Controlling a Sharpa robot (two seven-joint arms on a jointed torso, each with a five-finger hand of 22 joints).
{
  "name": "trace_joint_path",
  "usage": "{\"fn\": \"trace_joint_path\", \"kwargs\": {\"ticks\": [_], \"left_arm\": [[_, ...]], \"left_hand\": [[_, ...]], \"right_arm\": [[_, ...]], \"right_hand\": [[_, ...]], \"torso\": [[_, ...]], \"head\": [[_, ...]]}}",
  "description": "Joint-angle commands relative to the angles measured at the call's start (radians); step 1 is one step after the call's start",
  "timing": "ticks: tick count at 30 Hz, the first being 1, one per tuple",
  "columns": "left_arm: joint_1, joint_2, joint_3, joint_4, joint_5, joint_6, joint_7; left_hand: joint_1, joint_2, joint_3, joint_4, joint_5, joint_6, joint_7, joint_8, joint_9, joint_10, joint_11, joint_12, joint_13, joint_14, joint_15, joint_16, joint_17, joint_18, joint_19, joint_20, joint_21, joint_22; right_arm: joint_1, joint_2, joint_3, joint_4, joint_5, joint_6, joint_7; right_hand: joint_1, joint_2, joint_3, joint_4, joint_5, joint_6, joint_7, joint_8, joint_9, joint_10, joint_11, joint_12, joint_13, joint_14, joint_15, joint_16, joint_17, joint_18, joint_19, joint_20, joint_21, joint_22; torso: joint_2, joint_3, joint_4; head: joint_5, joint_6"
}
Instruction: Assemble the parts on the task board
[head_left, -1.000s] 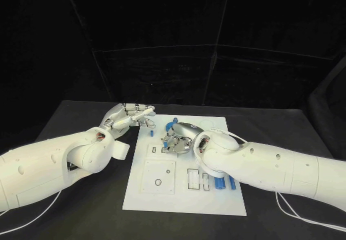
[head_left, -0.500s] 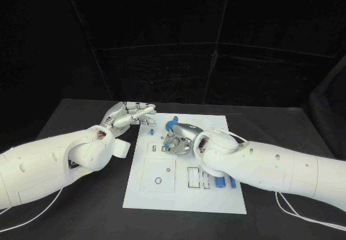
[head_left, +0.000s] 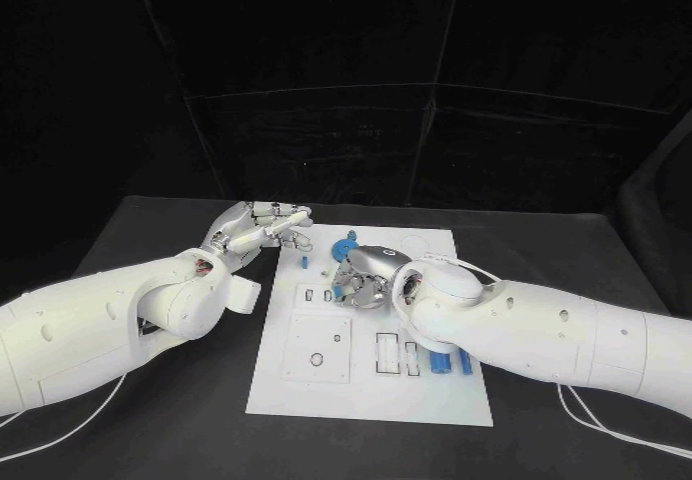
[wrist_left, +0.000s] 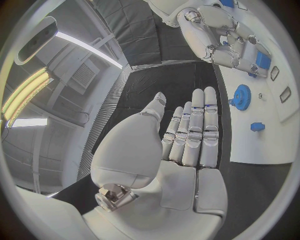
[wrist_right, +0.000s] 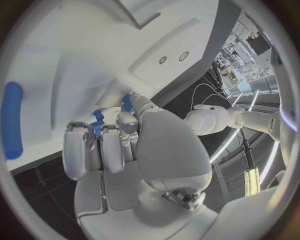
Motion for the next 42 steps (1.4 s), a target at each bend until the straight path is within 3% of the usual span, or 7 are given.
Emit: {"fn": "trace_joint_path", "kwargs": {"ticks": [1, 14, 28, 32, 36, 39, 42], "left_arm": [[0.002, 0.002, 0.001, 0.000, 0.000, 0.009, 0.001], [0.002, 0.003, 0.001, -0.001, 0.000, 0.011, -0.001], [0.002, 0.003, 0.001, -0.002, 0.000, 0.012, -0.002], [0.002, 0.003, 0.001, -0.002, 0.000, 0.013, -0.003], [0.002, 0.003, 0.001, -0.004, 0.000, 0.013, -0.004], [0.002, 0.004, 0.001, -0.006, 0.000, 0.012, -0.006], [0.001, 0.004, 0.001, -0.009, -0.001, 0.008, -0.016]], "left_hand": [[0.002, 0.009, 0.000, -0.005, 0.005, -0.005, -0.003, -0.006, 0.000, -0.004, 0.001, -0.003, -0.001, -0.003, 0.001, -0.005, 0.001, 0.004, -0.002, 0.007, 0.003, -0.001], [0.002, 0.009, 0.000, -0.005, 0.005, -0.005, -0.003, -0.006, 0.000, -0.004, 0.001, -0.003, -0.001, -0.003, 0.001, -0.005, 0.001, 0.004, -0.002, 0.007, 0.003, -0.001], [0.002, 0.009, 0.000, -0.005, 0.005, -0.005, -0.003, -0.006, 0.000, -0.004, 0.001, -0.003, -0.001, -0.003, 0.001, -0.005, 0.001, 0.004, -0.002, 0.007, 0.003, -0.001], [0.002, 0.009, 0.000, -0.005, 0.005, -0.005, -0.003, -0.006, 0.000, -0.004, 0.001, -0.003, -0.001, -0.003, 0.001, -0.005, 0.001, 0.004, -0.002, 0.007, 0.003, -0.001], [0.002, 0.009, 0.000, -0.005, 0.005, -0.005, -0.003, -0.006, 0.000, -0.004, 0.001, -0.003, -0.001, -0.003, 0.001, -0.005, 0.001, 0.004, -0.002, 0.007, 0.003, -0.001], [0.002, 0.012, 0.001, -0.009, 0.005, 0.001, -0.008, -0.004, 0.001, 0.003, -0.002, -0.001, 0.000, -0.002, 0.000, -0.007, 0.005, 0.004, -0.002, 0.006, 0.003, -0.002], [-0.001, 0.017, 0.004, -0.016, 0.005, 0.024, -0.028, 0.005, 0.004, 0.034, -0.019, 0.007, 0.003, 0.038, -0.018, 0.009, 0.023, 0.008, 0.023, -0.006, 0.021, 0.005]], "right_arm": [[-0.003, -0.003, -0.004, 0.002, -0.021, 0.050, -0.026], [-0.003, -0.001, -0.004, 0.001, -0.034, 0.049, -0.051], [-0.003, 0.002, -0.004, 0.004, -0.036, 0.017, -0.057], [-0.003, 0.001, -0.004, 0.008, -0.037, -0.017, -0.052], [-0.005, -0.003, -0.004, 0.018, -0.037, -0.088, -0.037], [-0.006, -0.011, -0.004, 0.030, -0.037, -0.143, -0.018], [-0.007, -0.029, -0.003, 0.056, -0.036, -0.209, 0.011]], "right_hand": [[-0.012, -0.005, 0.006, -0.002, 0.005, 0.008, 0.002, 0.006, -0.001, -0.005, 0.001, -0.007, -0.001, 0.056, -0.003, -0.005, 0.029, -0.007, -0.003, -0.005, -0.003, 0.044], [-0.066, -0.048, -0.006, 0.008, 0.005, -0.050, 0.020, -0.029, -0.015, -0.046, 0.016, -0.066, -0.053, 0.056, 0.009, -0.006, 0.031, -0.003, -0.014, 0.005, -0.012, 0.027], [-0.089, -0.065, -0.014, 0.015, 0.010, -0.076, 0.025, -0.041, -0.016, -0.058, 0.022, -0.080, -0.067, 0.055, 0.015, -0.009, 0.029, -0.002, -0.018, 0.011, -0.015, 0.021], [-0.117, -0.080, -0.033, 0.031, -0.029, -0.084, 0.026, -0.043, -0.015, -0.057, 0.024, -0.077, -0.066, 0.055, 0.017, -0.008, 0.031, -0.002, -0.018, 0.014, -0.016, 0.021], [-0.160, -0.104, -0.082, 0.059, -0.038, -0.102, 0.029, -0.048, -0.015, -0.059, 0.028, -0.074, -0.066, 0.055, 0.020, -0.009, 0.031, -0.002, -0.018, 0.017, -0.017, 0.020], [-0.172, -0.113, -0.129, 0.080, -0.022, -0.124, 0.035, -0.054, -0.015, -0.065, 0.034, -0.074, -0.068, 0.054, 0.025, -0.012, 0.029, -0.001, -0.021, 0.020, -0.019, 0.015], [-0.163, -0.114, -0.187, 0.103, -0.010, -0.142, 0.041, -0.054, -0.014, -0.077, 0.039, -0.079, -0.074, 0.052, 0.029, -0.017, 0.023, 0.001, -0.025, 0.025, -0.023, 0.008]], "torso": [[0.000, -0.0002, 0.0005], [0.000, -0.0008, 0.0003], [0.000, -0.0004, 0.0010], [0.000, 0.0000, 0.0001], [0.000, 0.0003, 0.0003], [0.000, 0.0011, 0.0008], [0.000, 0.0019, 0.0001]], "head": [[-0.002, 0.000], [-0.004, -0.001], [-0.005, -0.001], [-0.005, -0.002], [-0.006, -0.001], [-0.005, -0.001], [-0.004, -0.001]]}}
